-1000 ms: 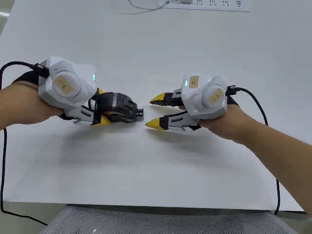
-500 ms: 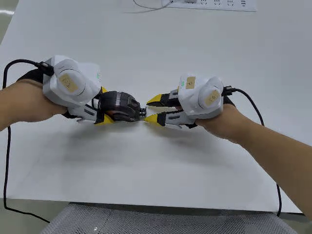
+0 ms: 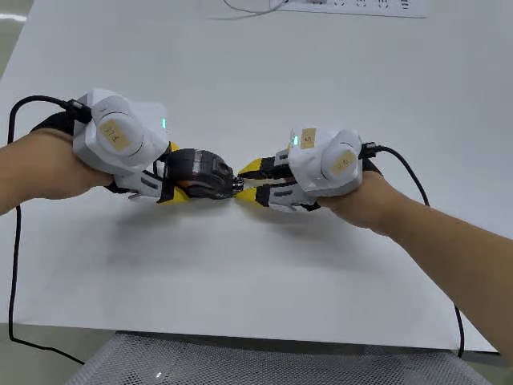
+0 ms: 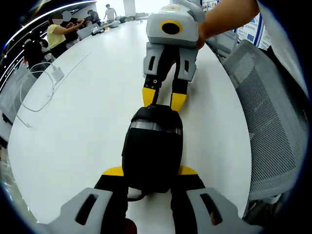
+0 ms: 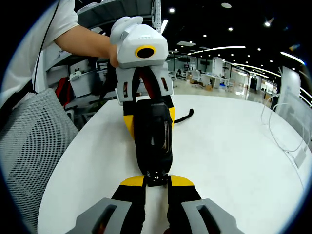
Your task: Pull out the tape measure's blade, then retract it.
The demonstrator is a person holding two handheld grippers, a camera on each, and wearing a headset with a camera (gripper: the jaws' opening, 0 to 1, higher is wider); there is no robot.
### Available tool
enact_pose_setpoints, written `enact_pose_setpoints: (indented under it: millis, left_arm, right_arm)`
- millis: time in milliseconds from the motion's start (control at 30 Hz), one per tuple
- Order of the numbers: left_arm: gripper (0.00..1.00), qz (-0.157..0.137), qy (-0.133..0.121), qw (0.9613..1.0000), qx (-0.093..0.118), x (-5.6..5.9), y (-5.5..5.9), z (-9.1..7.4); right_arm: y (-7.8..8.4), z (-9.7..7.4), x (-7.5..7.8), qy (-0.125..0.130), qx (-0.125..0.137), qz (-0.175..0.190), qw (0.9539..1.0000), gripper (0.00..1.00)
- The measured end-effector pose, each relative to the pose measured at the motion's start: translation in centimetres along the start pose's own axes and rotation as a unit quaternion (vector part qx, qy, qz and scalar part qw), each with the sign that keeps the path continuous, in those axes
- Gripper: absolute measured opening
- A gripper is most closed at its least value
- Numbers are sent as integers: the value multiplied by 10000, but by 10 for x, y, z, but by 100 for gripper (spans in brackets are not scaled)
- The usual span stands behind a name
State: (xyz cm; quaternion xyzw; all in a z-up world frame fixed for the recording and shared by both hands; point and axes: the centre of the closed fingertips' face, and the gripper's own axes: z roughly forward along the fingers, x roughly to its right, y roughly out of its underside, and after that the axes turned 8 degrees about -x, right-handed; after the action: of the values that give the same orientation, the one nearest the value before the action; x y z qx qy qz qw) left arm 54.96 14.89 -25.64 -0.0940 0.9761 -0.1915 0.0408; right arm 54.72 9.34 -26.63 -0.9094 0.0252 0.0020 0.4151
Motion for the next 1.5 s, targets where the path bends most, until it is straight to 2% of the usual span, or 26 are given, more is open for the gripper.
enact_pose_setpoints:
  millis: [367,500,1500]
  left_arm:
    - [29,-8,5,10000,22,0,0,0]
    - [29,13,-14,10000,-56,0,1,0]
    - [28,100,-6,9998,-174,-1,2,-1]
  right_arm:
    - [-2,1,0,-21,47,-79,10000,12]
    - [-2,1,0,-11,58,-56,10000,11]
    - [-1,0,-2,50,-7,-144,9999,9]
